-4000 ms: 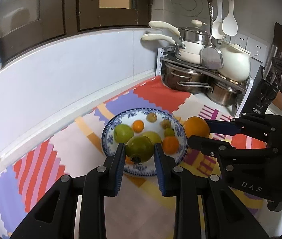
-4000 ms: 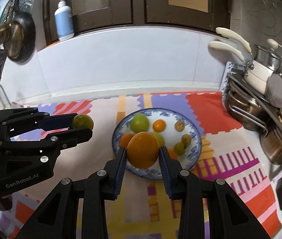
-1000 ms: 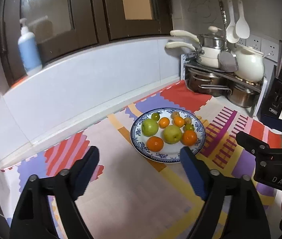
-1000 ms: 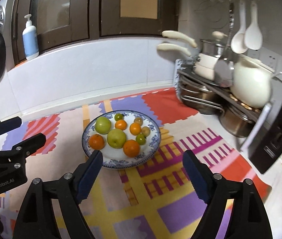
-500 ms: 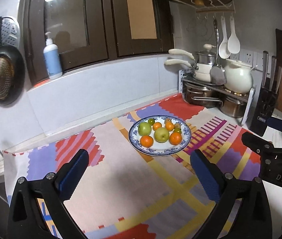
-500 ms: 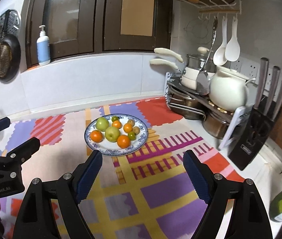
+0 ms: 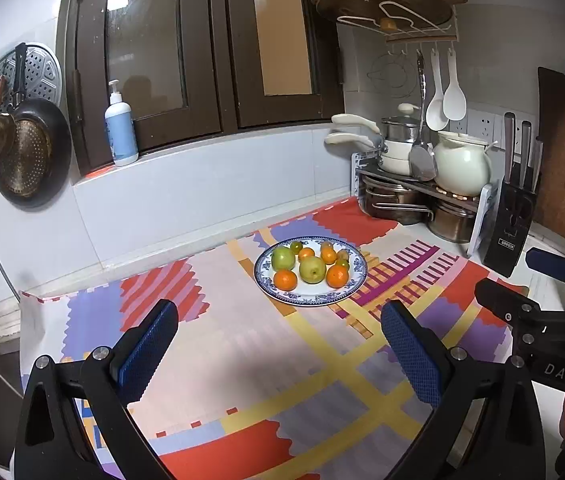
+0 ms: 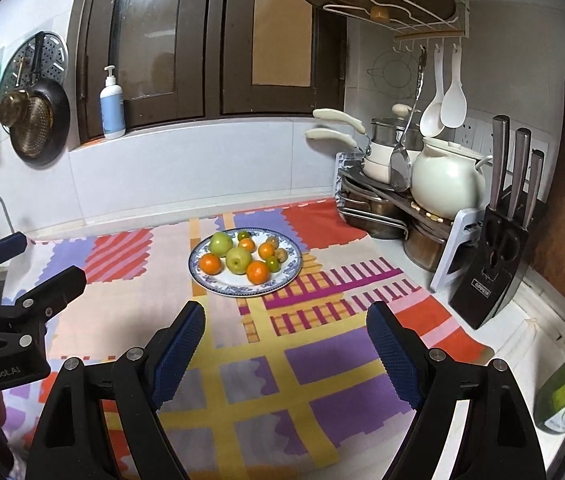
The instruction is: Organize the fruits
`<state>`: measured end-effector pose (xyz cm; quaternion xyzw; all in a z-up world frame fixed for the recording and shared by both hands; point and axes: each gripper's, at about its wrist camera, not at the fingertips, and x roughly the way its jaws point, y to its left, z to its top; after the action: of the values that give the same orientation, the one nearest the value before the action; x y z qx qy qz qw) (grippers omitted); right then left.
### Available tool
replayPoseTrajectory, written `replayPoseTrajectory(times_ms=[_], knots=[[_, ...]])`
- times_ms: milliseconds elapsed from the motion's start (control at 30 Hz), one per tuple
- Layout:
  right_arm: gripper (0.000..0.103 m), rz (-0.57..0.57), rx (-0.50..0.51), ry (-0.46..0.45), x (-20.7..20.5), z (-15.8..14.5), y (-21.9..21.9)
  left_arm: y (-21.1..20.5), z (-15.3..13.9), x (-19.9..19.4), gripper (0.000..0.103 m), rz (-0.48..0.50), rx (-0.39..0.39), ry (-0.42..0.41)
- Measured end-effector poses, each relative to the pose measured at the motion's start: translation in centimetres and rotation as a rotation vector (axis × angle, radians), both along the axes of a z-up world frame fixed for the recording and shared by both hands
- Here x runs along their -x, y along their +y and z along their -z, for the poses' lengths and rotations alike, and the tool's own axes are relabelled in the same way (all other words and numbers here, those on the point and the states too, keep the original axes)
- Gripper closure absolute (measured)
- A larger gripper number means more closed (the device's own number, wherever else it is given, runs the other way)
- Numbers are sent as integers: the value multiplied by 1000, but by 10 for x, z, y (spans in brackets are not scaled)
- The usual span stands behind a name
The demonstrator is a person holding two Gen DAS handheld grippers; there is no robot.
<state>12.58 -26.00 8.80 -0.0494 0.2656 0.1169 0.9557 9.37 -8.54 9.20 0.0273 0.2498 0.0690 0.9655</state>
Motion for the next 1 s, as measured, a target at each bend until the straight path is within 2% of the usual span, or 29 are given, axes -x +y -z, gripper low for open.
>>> replayPoseTrajectory(times_ms=[1000], knots=[[19,-18,5,0,4,1,-2,-2,-1,3,0,-9,-8,3]])
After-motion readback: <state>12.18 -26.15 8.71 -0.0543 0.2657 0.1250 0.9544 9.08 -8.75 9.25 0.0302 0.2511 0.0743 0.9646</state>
